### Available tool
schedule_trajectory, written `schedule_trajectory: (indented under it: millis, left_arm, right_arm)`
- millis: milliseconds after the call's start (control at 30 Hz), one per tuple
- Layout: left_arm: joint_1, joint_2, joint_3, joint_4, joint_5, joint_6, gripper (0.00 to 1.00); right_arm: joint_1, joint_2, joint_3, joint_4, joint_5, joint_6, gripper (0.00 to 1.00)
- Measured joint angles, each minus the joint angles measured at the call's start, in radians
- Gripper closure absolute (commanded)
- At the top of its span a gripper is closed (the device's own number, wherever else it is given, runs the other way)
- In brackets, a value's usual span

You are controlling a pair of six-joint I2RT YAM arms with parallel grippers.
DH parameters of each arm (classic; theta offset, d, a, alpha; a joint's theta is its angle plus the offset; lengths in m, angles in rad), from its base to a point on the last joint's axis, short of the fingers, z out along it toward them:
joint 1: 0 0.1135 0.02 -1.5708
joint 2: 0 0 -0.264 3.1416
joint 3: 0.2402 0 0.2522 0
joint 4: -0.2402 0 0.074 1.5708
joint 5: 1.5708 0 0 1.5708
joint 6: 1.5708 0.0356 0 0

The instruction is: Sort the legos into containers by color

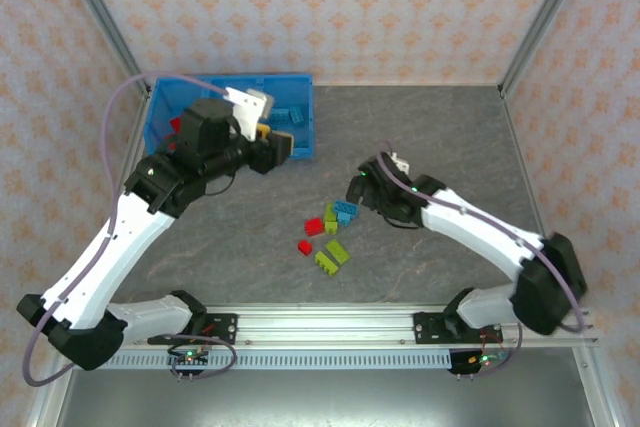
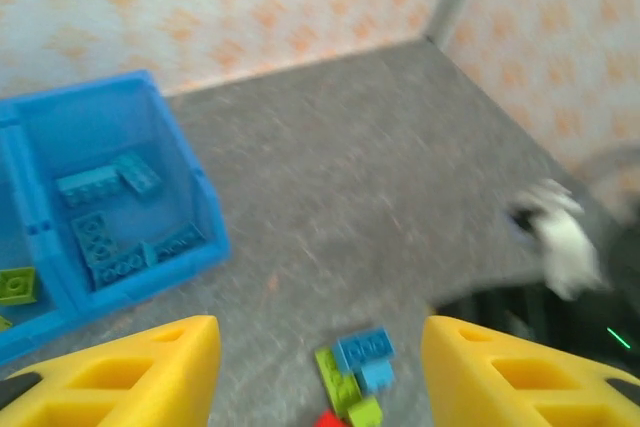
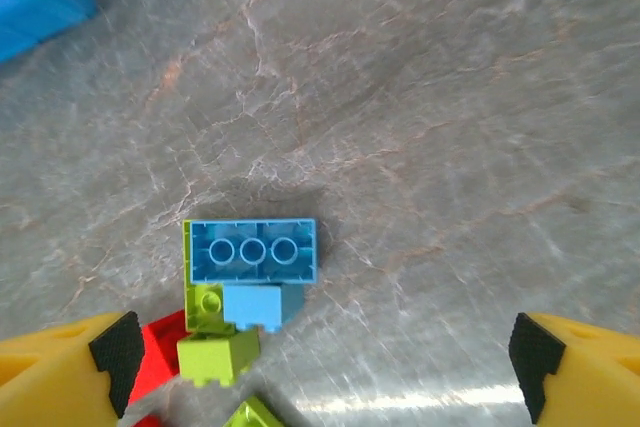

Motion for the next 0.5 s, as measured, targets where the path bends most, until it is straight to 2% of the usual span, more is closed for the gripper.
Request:
schedule_trajectory:
  millis: [100, 200, 267, 333, 400, 500]
  left_arm:
    - [-0.099, -0.009, -0.039, -0.067, 0.005, 0.1, 0.38]
    - [-0.164, -0.004, -0.095, -0.131, -0.014, 0.181, 0.3]
    - [-0.186, 0.003, -0.12, -0.164, -0.032, 0.223, 0.2]
    - [-0.192, 0.006, -0.136, -0.182, -0.035, 0.256, 0.01]
    - [-0.192, 0.004, -0.145, -0.187, -0.037, 0.277, 0.0]
    - [-0.192, -0.017, -0.166, -0.185, -0.04, 0.296, 0.0]
  right_arm:
    - [0.0, 0.159, 0.069, 0.04, -0.045, -0.026, 0.0]
    - [0.0, 0.25, 0.077, 0.1, -0.063, -0.044, 0.0]
    - [-0.002, 0.294, 0.082, 0.117, -0.067, -0.053, 0.0]
    - [-0.002, 0.334, 0.095, 0.126, -0.079, -0.057, 0.0]
    - [-0.003, 0.365, 0.106, 0.14, -0.094, -0.06, 0.02]
    - [-0.002, 0.4, 0.124, 0.146, -0.114, -0.066, 0.11]
